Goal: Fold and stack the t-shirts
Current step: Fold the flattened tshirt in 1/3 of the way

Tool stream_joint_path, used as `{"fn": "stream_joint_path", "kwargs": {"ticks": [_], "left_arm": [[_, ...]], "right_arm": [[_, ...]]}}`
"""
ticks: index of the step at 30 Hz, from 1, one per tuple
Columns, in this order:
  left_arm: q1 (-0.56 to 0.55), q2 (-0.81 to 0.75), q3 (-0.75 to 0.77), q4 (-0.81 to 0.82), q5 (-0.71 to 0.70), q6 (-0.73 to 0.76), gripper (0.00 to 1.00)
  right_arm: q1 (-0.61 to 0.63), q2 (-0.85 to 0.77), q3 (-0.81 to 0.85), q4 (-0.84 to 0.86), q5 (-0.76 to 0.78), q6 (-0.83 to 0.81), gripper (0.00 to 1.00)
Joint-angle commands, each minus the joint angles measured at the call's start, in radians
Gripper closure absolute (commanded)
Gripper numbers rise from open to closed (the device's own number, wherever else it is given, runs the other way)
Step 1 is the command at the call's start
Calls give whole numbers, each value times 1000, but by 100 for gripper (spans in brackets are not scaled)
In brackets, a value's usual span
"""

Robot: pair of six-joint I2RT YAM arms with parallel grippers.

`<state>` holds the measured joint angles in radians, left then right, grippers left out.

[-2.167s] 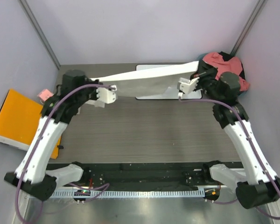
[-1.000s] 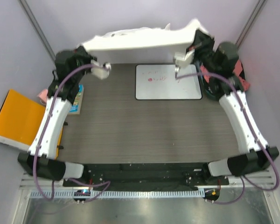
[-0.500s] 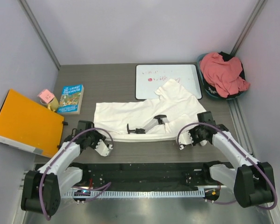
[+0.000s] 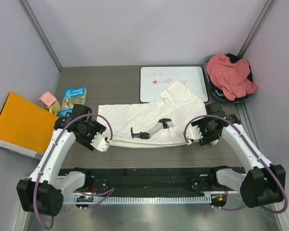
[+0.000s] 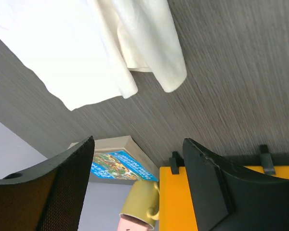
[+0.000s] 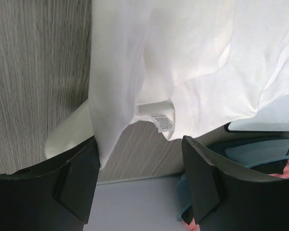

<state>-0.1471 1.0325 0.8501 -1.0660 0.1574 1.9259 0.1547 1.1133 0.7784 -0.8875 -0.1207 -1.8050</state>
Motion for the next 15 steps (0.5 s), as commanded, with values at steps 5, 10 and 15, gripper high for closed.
{"fn": "stream_joint_path", "kwargs": {"ticks": [5,10,15], "left_arm": [[6,90,72,-178,64,-41,25],[6,121,26,-107,70,-47,24],[6,152,-42,210,22,-154,42]], "right_arm": [[-3,48,136,-134,-11,33,28],[0,62,159,-130,18,61,34],[-1,80,162,126,61,151,84]]}}
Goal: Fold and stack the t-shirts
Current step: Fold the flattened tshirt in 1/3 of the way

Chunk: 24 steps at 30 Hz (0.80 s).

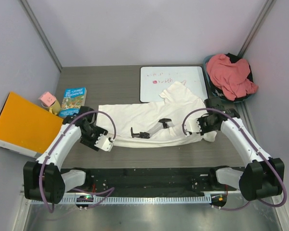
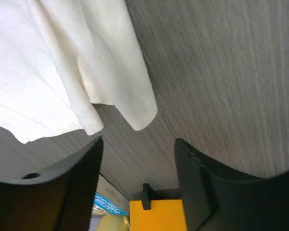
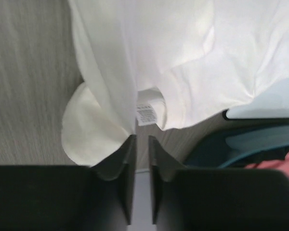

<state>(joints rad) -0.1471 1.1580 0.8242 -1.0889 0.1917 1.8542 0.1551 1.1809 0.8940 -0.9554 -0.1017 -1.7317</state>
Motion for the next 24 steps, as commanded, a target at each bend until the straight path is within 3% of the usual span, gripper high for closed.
{"fn": "stream_joint_path", "kwargs": {"ticks": [1,5,7,9,11,12,13,19,24], "left_arm": [[6,43,-2,248,-8,-110,46],[6,97,98,224,44,-150,49],[6,103,105,242,46,-154,49],[6,121,102,287,57,-161,50],[6,141,92,319,78,-165,72],[0,163,89,331,83,-171,84],[-5,172,87,340,87,-185,100],[-29,242,98,291,150,-211,100],[-49,263,134,127,160,-198,100]], "right_arm": [[-3,22,58,198,45,81,85],[-3,52,131,140,39,107,80],[-3,51,160,84,22,93,66],[-3,57,151,105,5,100,67],[-2,69,131,150,2,122,80],[3,83,106,165,3,136,95],[6,91,97,175,5,145,99],[37,121,20,165,-7,181,99],[67,129,8,107,-3,207,99]]}}
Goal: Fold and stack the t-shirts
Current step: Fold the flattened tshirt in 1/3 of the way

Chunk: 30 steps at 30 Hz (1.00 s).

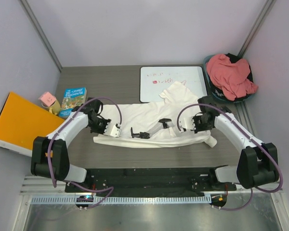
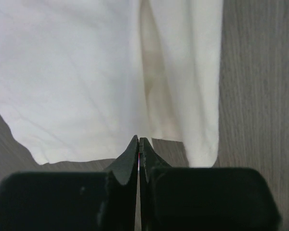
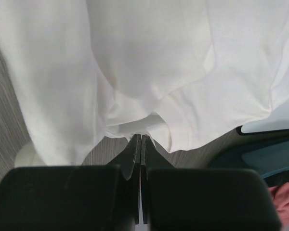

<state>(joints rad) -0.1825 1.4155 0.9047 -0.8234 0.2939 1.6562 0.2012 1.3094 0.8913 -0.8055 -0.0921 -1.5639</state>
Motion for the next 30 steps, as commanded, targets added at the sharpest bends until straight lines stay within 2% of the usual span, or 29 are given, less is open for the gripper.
{"fn": "stream_joint_path", "kwargs": {"ticks": [1,3,6,9,10,13,15,18,21,26,29,30], "left_arm": [[-14,2,60,-167,66,1,100],[-15,-1,80,-255,71,4,100],[-17,-7,50,-300,73,10,100],[-29,-38,-61,-188,41,-18,100],[-32,-44,-119,-107,28,-48,100],[-43,-67,-191,27,-13,-116,100],[-43,-84,-191,38,-18,-140,100],[-43,-113,-145,-61,22,-142,100],[-43,-147,-119,-196,33,-72,100],[-43,-207,-80,-413,-4,13,100],[-43,-208,-21,-373,2,-59,100],[-43,-201,-7,-290,4,-120,100]], "right_arm": [[23,-1,17,-60,-14,45,99],[21,-6,29,-107,-18,48,99],[24,-13,23,-149,-29,44,99],[30,-22,-2,-150,-31,45,99],[35,-24,-5,-150,-32,50,99],[44,-39,-18,-152,-34,64,99],[47,-58,-25,-153,-32,59,99],[44,-68,-25,-162,-21,51,99],[44,-79,-22,-184,-21,51,99],[47,-99,-28,-225,-34,54,99],[47,-108,-52,-137,-8,79,99],[47,-110,-60,-94,-2,88,99]]}}
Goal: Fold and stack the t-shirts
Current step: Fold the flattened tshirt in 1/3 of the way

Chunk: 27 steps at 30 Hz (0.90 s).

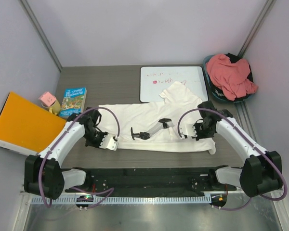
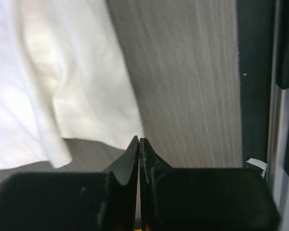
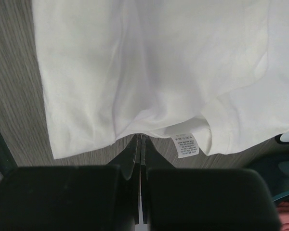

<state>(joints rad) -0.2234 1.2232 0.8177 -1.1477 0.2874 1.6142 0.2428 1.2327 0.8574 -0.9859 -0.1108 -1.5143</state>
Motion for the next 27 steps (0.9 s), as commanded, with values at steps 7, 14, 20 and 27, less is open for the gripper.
{"fn": "stream_joint_path", "kwargs": {"ticks": [7,14,20,27], "left_arm": [[-4,166,93,304,1,-191,100],[-39,228,87,194,39,-140,100],[-56,298,155,-32,32,-126,100],[-91,320,77,65,-31,-169,100]], "right_arm": [[6,73,8,294,36,126,99],[6,145,58,201,2,132,99],[6,202,71,36,-9,126,99],[9,214,43,55,-15,135,99]]}}
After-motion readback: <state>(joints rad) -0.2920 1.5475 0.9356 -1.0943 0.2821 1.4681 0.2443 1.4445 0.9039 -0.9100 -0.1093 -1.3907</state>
